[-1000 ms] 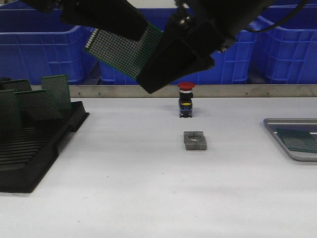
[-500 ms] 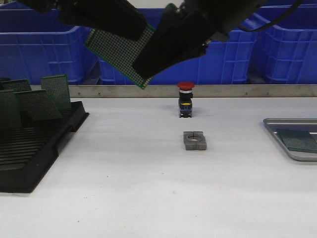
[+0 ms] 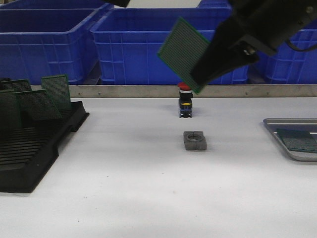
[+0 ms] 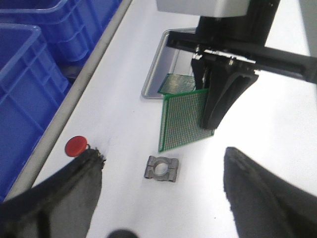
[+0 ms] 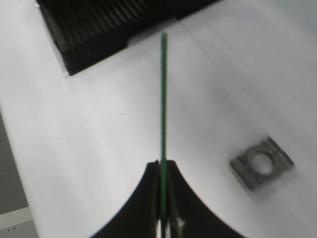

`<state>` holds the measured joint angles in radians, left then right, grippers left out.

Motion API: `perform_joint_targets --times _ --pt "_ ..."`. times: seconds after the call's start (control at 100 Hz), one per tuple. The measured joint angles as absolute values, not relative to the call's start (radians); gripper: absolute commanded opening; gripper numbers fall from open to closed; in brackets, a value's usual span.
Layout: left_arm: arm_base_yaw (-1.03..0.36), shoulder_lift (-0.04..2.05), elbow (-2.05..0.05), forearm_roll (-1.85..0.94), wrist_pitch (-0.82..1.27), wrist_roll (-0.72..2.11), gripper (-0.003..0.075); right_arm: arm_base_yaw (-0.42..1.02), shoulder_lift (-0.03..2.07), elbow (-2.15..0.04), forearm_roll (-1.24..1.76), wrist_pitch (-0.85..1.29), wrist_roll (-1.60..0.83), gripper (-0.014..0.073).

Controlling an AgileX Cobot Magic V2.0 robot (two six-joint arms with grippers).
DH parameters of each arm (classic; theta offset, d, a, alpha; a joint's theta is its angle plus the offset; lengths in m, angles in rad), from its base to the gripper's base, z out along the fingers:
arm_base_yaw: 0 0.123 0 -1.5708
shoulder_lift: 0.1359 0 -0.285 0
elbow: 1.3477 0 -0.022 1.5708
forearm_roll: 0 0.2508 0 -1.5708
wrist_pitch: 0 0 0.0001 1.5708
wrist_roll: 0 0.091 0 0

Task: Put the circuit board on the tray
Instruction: 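Carry the second board with the right gripper and place it on the tray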

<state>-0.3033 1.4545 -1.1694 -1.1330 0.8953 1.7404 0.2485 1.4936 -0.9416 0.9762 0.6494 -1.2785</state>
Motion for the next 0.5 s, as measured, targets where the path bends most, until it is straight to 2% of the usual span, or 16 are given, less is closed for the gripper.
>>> perform_joint_targets --times 0.39,0.46,0.5 --pt "-0.269 1.452 -1.172 -1.133 0.893 1.742 0.0491 -0.125 1.677 -0.911 1.002 0.532 -1.120 -0.0105" --pt "-0.269 1.452 -1.172 -1.133 0.893 1.742 0.0491 -0.166 1.721 -0.911 1.006 0.521 -1.113 -0.0060" --pt "-0.269 1.452 -1.172 -1.133 0.893 1.742 0.0491 -0.186 1.745 -0.911 1.008 0.515 -1.113 -0.0002"
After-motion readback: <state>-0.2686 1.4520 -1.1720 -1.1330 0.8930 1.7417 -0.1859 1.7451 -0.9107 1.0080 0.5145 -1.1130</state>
